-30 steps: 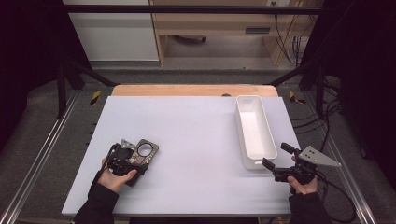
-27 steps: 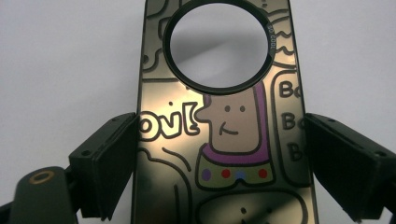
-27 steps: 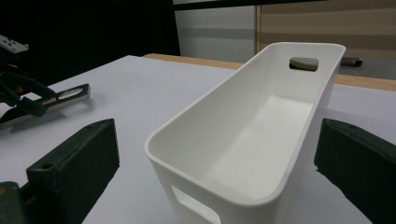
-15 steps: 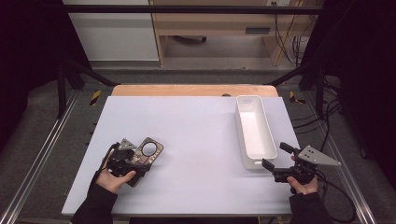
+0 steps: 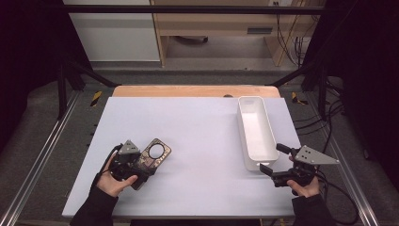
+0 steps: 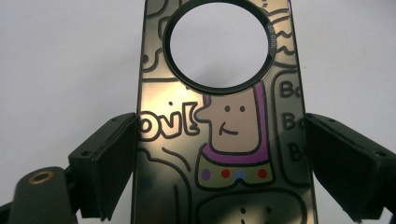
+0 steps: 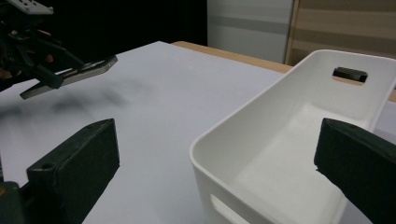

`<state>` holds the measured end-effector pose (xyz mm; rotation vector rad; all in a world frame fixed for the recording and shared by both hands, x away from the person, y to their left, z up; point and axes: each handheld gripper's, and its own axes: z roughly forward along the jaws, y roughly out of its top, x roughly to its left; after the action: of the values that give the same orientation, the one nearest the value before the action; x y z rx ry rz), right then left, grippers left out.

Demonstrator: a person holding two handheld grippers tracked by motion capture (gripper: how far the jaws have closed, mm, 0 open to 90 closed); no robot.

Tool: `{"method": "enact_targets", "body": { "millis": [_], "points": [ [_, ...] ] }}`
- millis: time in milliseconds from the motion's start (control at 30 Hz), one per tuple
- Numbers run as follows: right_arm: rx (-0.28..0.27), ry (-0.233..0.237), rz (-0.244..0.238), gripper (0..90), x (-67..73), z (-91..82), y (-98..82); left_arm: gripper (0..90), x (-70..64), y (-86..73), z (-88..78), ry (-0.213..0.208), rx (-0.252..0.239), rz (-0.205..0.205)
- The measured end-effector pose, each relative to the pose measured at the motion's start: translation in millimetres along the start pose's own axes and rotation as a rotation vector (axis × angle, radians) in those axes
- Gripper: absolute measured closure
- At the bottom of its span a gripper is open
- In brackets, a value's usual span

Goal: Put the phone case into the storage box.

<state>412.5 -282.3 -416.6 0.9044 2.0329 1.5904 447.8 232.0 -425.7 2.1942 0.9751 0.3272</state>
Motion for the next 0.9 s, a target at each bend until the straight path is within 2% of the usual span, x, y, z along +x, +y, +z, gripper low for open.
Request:
{"method": "enact_targets", "body": {
  "millis": [500,633,733,900],
  "points": [
    [0.071,0.096,-0.088,0.3,17.3,16.7,15.4,11.5,-14.0,6.8,4.2,-0.106,0.010,0.075],
    [0.089,0.120,-0.109,0.3,21.6,21.2,19.7,11.6,-17.1,8.6,5.9,-0.117,0.018,0.098],
    [0.102,0.142,-0.122,0.3,24.7,25.0,22.2,11.6,-18.9,10.4,6.2,-0.140,0.011,0.110],
    [0.137,0.179,-0.145,0.3,30.1,32.8,23.9,11.5,-22.8,13.7,8.9,-0.170,0.010,0.150]
  ]
}}
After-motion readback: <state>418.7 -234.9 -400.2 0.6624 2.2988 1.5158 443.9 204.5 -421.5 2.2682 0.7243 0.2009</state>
